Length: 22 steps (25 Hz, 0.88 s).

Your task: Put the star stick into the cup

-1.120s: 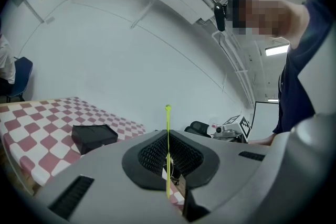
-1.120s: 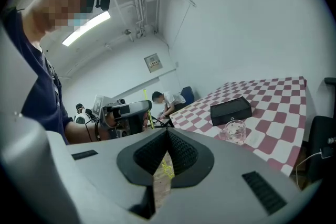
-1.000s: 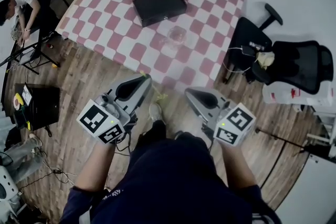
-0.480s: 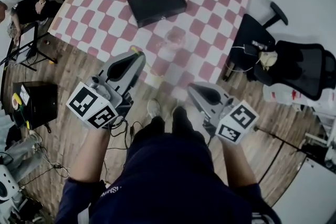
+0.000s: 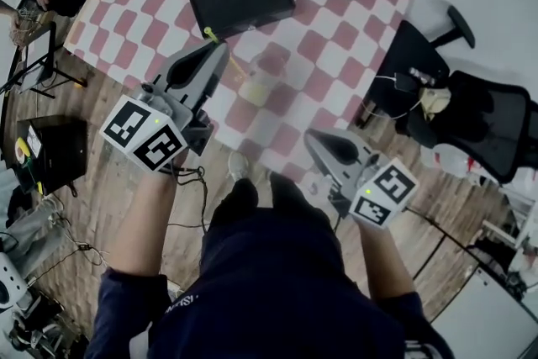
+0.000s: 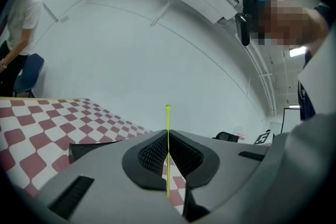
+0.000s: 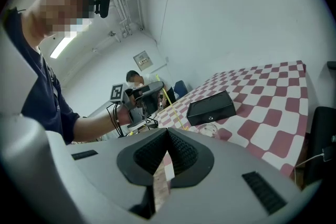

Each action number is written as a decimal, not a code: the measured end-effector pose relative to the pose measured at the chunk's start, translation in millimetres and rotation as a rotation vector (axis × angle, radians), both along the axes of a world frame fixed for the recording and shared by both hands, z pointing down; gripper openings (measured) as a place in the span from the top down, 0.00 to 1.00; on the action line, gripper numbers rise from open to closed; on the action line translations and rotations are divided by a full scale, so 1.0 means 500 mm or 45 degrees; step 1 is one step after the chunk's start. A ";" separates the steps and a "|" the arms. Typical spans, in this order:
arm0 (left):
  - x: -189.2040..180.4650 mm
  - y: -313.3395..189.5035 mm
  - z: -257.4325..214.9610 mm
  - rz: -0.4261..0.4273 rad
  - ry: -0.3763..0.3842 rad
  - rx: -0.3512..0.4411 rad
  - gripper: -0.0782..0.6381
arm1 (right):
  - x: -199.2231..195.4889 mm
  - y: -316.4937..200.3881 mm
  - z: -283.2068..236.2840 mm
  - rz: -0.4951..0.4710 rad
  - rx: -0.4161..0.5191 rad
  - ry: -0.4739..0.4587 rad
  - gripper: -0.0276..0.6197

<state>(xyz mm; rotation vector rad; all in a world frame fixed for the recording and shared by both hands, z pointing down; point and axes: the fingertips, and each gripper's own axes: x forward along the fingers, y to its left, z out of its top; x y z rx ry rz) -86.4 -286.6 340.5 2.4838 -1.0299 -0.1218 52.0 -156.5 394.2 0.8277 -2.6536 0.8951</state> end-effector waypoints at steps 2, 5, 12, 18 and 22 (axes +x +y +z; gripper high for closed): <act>0.006 -0.028 0.021 -0.036 0.009 -0.025 0.84 | 0.016 -0.016 0.012 -0.006 -0.018 0.003 0.93; 0.015 -0.058 0.061 -0.080 0.014 -0.068 0.84 | 0.038 -0.035 0.034 -0.014 -0.052 0.005 0.93; 0.015 -0.095 0.149 -0.186 0.042 -0.162 0.84 | 0.050 -0.047 0.084 -0.070 -0.117 0.003 0.93; 0.004 -0.107 0.210 -0.285 0.097 -0.233 0.84 | 0.056 -0.040 0.116 -0.097 -0.168 0.013 0.93; -0.009 -0.111 0.241 -0.353 0.146 -0.263 0.84 | 0.060 -0.033 0.133 -0.109 -0.191 0.023 0.93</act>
